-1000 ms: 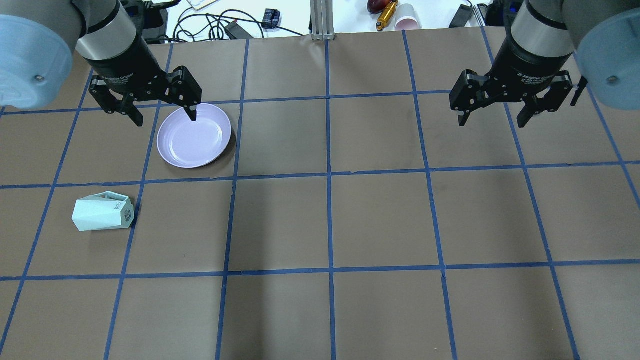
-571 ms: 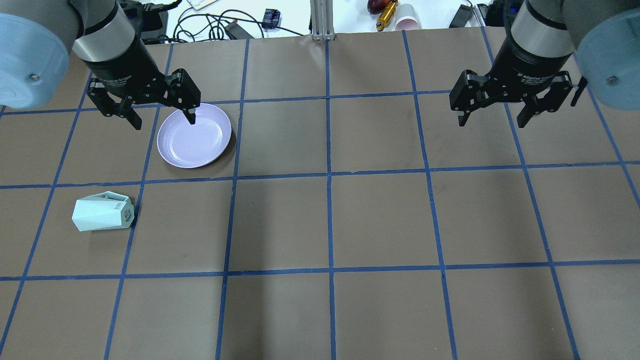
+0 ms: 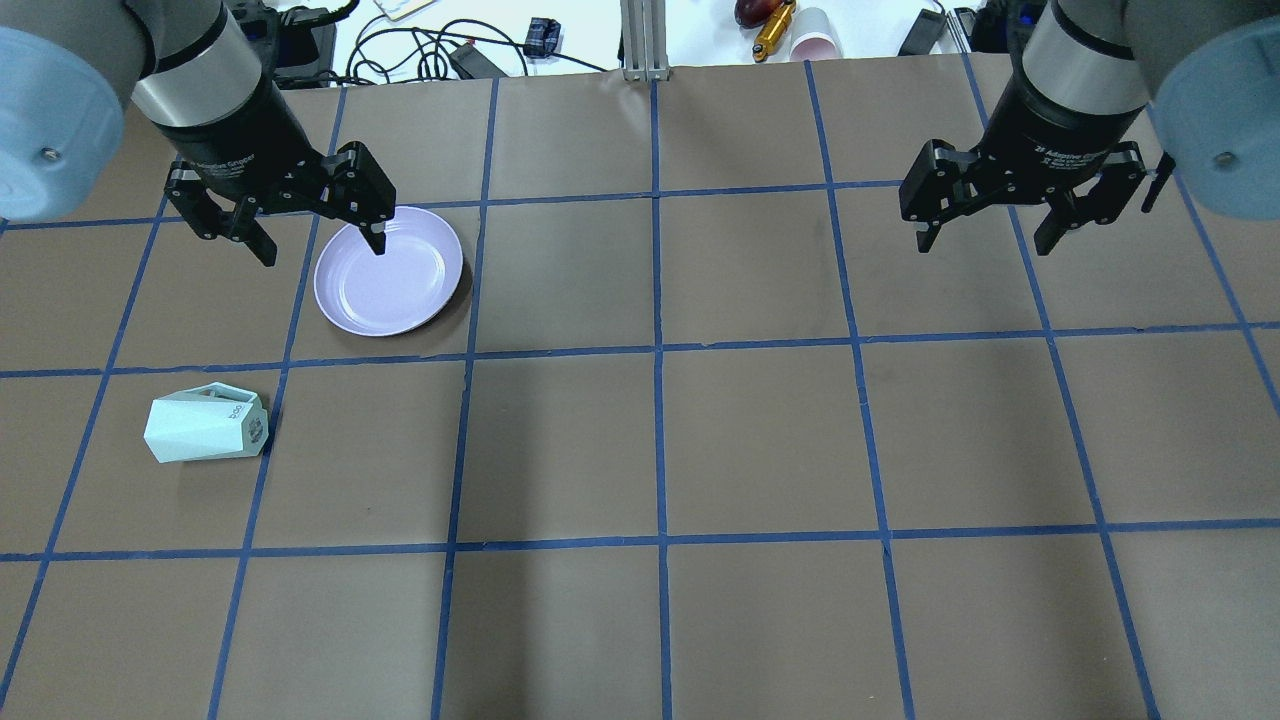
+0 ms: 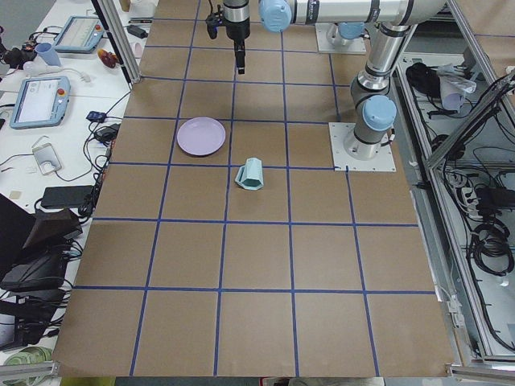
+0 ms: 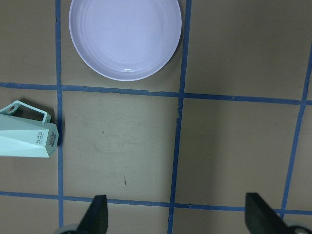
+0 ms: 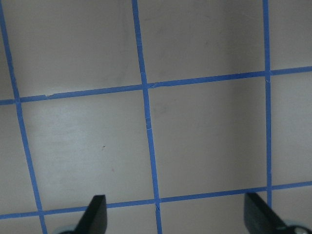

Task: Flip cup and place on plate
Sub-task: 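Move the left gripper away from the plate toward the table edge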

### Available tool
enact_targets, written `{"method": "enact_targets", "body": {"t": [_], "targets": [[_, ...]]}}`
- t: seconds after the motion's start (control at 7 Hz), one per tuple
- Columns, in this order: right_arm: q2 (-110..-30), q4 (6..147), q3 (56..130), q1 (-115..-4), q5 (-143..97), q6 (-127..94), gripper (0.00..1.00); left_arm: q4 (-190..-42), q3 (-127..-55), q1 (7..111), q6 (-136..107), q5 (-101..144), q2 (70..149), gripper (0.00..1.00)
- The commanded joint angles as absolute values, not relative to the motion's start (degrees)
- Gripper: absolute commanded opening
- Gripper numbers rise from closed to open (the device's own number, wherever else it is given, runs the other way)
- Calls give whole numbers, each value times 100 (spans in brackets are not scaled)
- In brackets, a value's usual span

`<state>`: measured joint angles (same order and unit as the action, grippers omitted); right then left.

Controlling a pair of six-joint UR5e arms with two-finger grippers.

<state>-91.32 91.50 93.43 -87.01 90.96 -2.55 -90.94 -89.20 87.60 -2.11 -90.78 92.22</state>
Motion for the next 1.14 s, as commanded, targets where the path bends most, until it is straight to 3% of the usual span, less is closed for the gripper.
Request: {"method": "enact_targets", "body": {"t": [0.0,1.0], "targets": [[-9132,9149,9343,-8701,9097,-255,100,-9105,-8921,8745,-211,-9079,9228,100],[-9132,9149,9343,-8701,9088,-255,100,-9096,-8930,8201,-124,-9070,9237,100]]}}
